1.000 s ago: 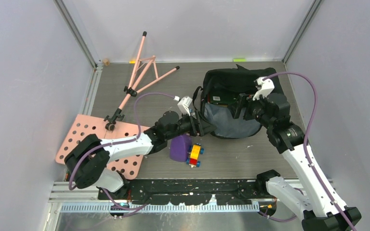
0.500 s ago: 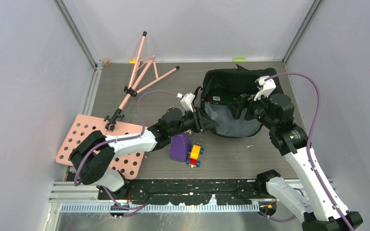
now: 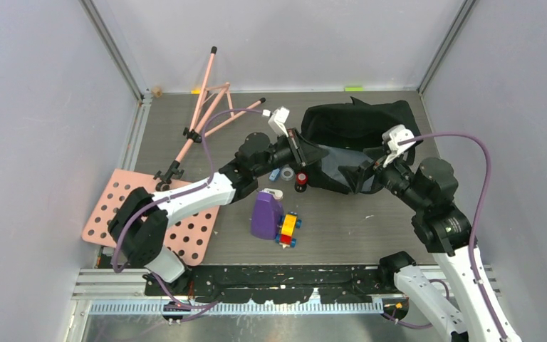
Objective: Pack the student bag
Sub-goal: Zip the student bag at the center of the board.
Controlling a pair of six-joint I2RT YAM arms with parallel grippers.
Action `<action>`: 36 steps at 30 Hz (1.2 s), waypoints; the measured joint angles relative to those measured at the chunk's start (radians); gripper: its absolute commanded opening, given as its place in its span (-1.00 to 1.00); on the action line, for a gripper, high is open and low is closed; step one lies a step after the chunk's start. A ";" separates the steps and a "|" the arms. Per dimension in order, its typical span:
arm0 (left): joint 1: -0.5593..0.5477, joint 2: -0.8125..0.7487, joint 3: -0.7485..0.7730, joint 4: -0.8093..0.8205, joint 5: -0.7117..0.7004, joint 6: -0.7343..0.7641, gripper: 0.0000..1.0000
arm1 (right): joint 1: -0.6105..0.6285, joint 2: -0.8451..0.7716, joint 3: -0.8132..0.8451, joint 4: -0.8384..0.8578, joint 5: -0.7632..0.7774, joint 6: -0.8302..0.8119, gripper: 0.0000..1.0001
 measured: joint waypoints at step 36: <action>0.077 0.117 0.158 -0.047 -0.009 -0.206 -0.90 | 0.427 0.305 -0.110 0.135 0.744 -0.536 0.80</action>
